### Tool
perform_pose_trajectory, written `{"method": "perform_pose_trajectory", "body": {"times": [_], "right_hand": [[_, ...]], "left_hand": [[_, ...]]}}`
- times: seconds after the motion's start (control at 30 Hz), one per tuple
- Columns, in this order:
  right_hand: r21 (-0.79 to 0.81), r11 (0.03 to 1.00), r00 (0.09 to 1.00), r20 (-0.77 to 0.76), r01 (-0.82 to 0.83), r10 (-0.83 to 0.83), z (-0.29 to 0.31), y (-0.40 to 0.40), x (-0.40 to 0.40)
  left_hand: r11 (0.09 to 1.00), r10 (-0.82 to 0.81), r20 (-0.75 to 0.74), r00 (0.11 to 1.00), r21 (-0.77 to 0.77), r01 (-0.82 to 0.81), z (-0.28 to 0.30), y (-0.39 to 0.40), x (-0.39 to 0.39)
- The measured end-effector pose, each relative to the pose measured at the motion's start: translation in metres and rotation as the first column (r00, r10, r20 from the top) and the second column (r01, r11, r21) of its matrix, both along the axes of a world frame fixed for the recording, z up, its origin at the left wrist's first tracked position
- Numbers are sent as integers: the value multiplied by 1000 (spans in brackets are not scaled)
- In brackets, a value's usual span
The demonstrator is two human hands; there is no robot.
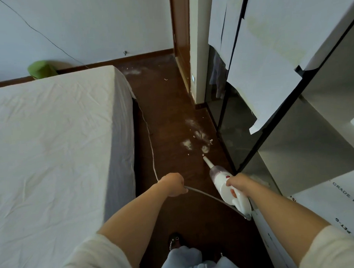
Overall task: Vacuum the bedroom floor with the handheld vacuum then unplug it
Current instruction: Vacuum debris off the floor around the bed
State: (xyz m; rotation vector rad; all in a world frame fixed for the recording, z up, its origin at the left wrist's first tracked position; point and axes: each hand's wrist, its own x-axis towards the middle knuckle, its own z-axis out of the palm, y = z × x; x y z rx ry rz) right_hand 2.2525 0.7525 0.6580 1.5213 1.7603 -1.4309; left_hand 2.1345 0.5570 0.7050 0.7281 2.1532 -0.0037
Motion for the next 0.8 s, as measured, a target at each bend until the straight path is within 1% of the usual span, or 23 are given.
{"method": "perform_pose_trajectory", "body": {"times": [0.17, 0.33, 0.47, 0.8], "right_hand": [[22, 998, 998, 30, -62, 61, 2, -5, -11], [33, 996, 997, 12, -83, 83, 5, -9, -19], [66, 988, 990, 29, -137, 136, 8, -13, -29], [3, 984, 984, 27, -176, 176, 7, -45, -63]], "left_hand": [[1000, 15, -7, 1000, 2, -15, 3, -5, -6], [1000, 31, -3, 1000, 2, -31, 5, -11, -11], [999, 49, 6, 999, -3, -49, 6, -19, -16], [994, 111, 13, 994, 14, -111, 6, -47, -37]]}}
